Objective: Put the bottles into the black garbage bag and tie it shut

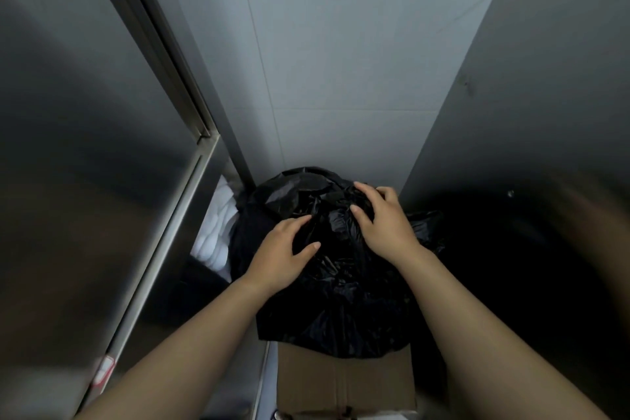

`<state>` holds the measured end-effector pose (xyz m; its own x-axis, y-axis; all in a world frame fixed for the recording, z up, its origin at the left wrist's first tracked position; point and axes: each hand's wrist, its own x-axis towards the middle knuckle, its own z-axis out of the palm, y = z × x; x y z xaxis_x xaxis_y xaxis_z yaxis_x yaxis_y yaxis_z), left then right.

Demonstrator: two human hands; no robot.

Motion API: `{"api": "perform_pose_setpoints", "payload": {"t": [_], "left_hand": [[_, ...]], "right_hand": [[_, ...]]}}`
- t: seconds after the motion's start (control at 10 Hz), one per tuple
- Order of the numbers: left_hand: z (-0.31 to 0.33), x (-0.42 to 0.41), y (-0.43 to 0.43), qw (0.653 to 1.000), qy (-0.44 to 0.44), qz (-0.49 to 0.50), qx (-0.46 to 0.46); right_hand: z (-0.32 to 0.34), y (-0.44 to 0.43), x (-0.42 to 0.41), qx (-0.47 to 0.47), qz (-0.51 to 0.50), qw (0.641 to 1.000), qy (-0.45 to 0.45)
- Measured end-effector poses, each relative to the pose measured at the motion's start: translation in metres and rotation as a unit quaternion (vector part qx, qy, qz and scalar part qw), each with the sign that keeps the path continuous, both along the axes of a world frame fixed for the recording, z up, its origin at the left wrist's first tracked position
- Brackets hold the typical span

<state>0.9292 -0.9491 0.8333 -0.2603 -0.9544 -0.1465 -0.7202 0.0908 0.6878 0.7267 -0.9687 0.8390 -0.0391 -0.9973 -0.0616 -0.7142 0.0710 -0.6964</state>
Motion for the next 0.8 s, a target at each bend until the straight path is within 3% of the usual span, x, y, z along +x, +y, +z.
{"api": "perform_pose_setpoints", "payload": {"t": [0.4,0.8], "left_hand": [[0.027,0.025,0.036,0.997,-0.018,0.061,-0.044],[0.104,0.03,0.108,0.983,-0.069,0.033,-0.167]], "right_hand": [[0.021,0.02,0.025,-0.001,0.011,0.999,0.034],[0.099,0.119,0.017,-0.104,0.043,0.991,0.073]]}}
